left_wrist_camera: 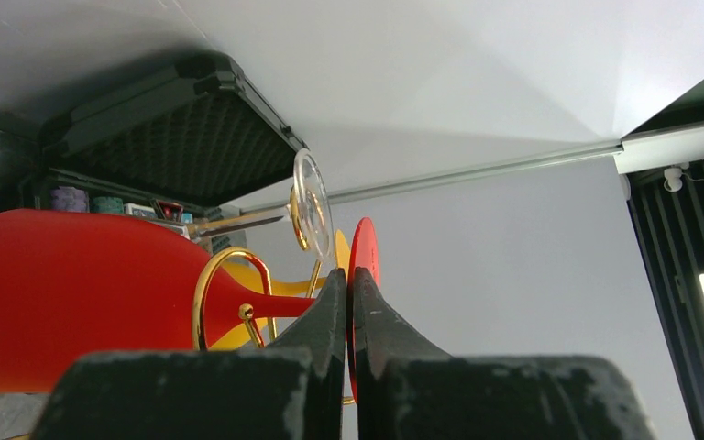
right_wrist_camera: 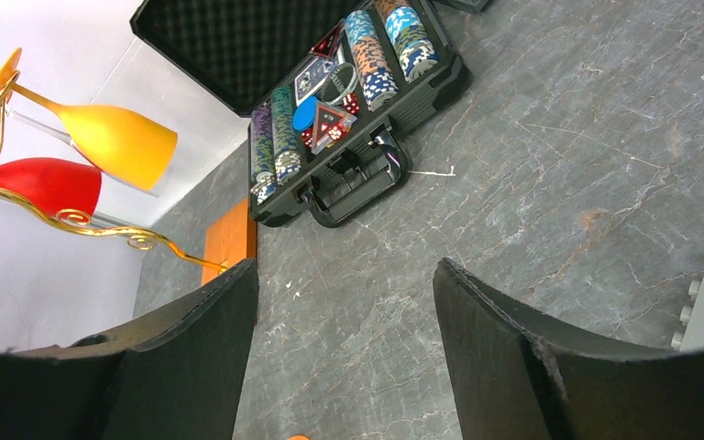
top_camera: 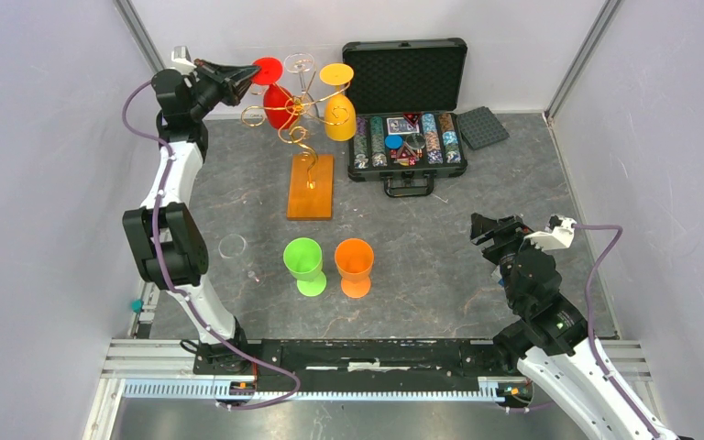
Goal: Take the wine glass off the wine glass rack
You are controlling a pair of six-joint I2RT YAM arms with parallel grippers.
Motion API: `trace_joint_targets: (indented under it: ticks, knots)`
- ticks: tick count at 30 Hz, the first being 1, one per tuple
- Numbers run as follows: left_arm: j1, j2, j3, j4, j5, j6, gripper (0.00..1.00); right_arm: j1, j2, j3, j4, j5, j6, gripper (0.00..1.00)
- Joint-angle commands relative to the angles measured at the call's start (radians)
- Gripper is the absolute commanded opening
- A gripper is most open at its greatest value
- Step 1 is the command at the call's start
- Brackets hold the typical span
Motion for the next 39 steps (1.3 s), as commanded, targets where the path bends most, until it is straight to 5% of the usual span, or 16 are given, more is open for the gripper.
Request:
trace_joint_targets:
  ticks: [1,20,30,39]
  knots:
    - [-0.001,-0.029,0.037,-0.03,0.08,0.042,0.02,-0.001,0.004,0.013,0.012,0.012,0.006,0.75]
    - [0.144,-0.383,-0.191,-0.31,-0.019,0.276,0.02,-0.001,-0.008,0.005,0.014,-0.013,0.027,0.76]
    - [0.158,-0.574,-0.091,-0.644,-0.261,0.543,0.02,-0.002,-0.006,0.004,0.018,-0.024,0.036,0.76]
    - [0.156,-0.653,0.03,-0.614,-0.099,0.481,0.02,0.0,-0.002,0.011,0.028,-0.022,0.029,0.76]
